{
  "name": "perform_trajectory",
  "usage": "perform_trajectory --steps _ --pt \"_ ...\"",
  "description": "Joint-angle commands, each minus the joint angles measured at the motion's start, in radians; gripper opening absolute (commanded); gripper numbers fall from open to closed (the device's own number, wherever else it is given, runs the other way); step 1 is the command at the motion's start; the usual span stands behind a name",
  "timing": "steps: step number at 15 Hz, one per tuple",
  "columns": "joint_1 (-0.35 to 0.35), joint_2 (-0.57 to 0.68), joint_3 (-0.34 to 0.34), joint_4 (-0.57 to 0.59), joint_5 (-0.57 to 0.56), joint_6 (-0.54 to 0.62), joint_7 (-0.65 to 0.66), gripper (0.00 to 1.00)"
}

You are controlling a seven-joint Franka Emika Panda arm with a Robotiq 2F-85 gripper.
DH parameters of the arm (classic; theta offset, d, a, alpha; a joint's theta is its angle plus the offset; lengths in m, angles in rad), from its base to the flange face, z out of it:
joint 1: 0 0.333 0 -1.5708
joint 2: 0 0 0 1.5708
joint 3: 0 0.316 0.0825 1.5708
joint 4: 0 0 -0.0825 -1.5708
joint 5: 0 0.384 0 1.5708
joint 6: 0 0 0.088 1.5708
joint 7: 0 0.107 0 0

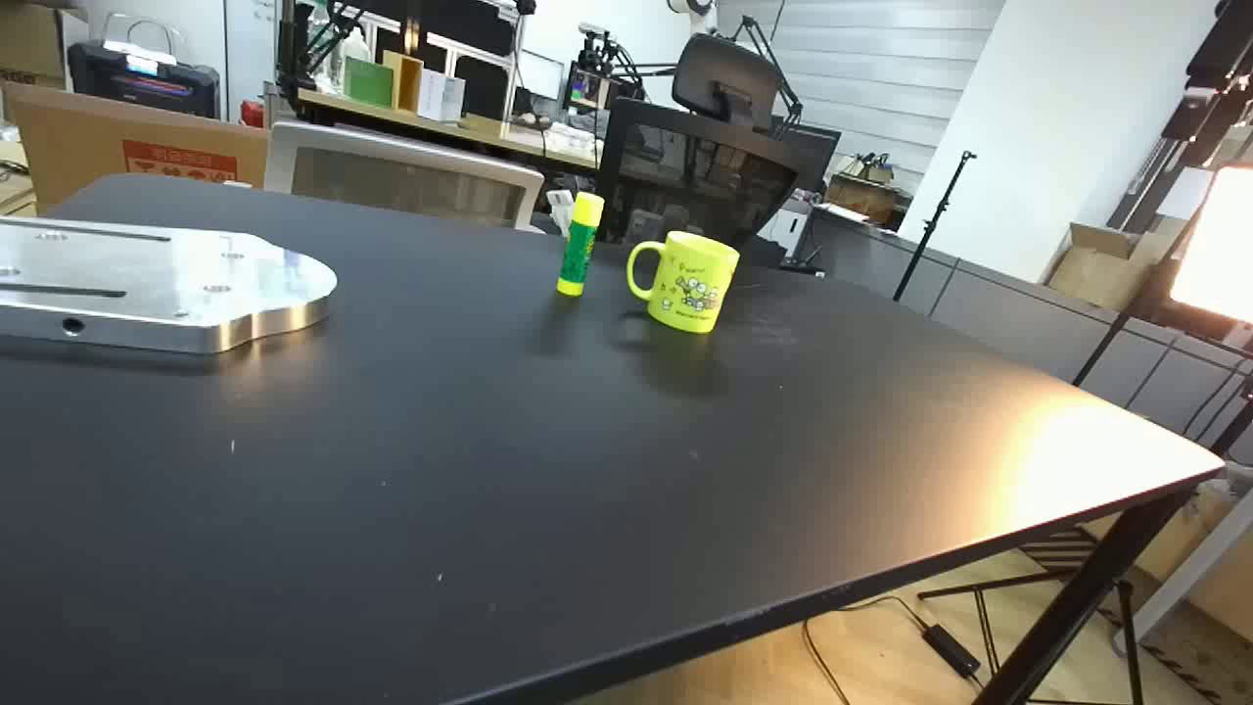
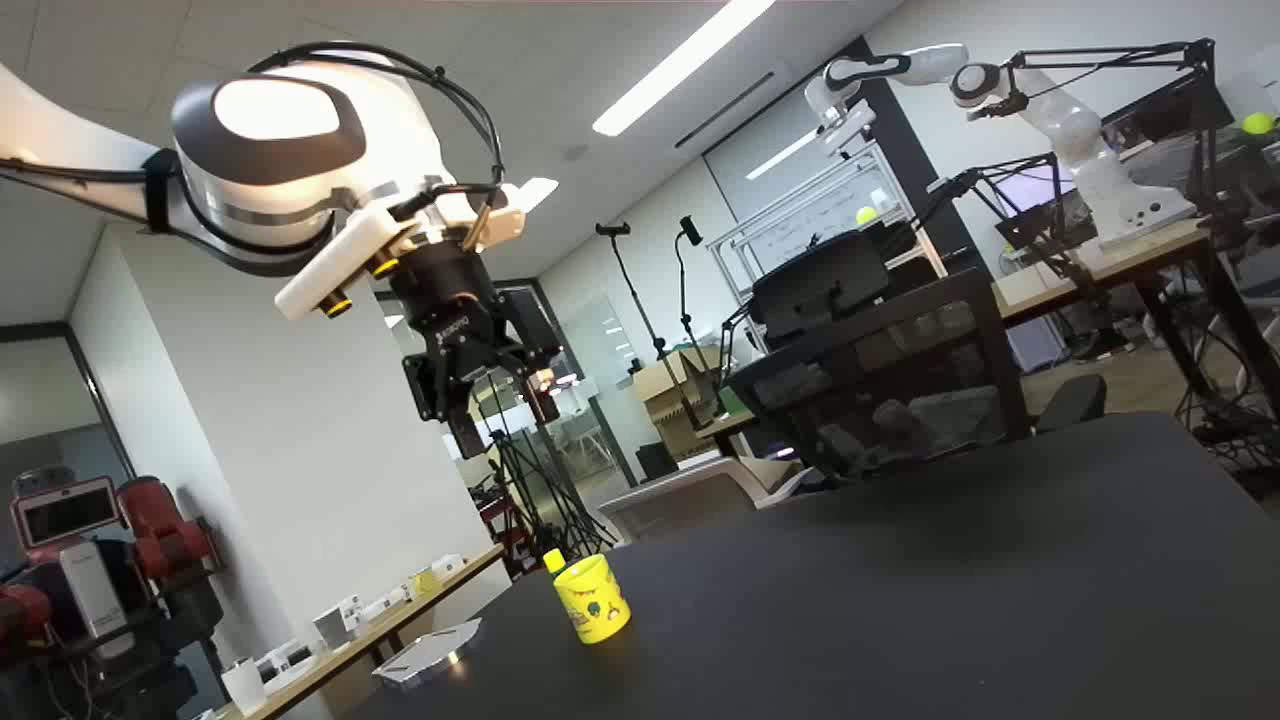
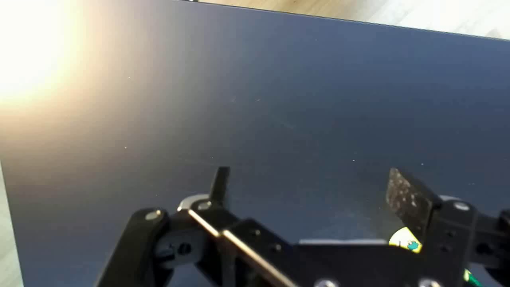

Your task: Put the glue stick in the mug

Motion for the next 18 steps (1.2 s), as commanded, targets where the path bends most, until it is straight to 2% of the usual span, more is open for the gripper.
perform_trajectory --steps 1,11,15,18 --pt "-0.019 0.001 0.019 0.001 0.004 0.0 -0.003 1.0" --pt "-0.019 0.001 0.019 0.001 0.004 0.002 -0.003 1.0" --pt "0.006 0.053 0.052 0.051 0.009 0.031 -0.022 1.0" --pt "0.041 0.151 0.108 0.146 0.02 0.055 -0.021 1.0"
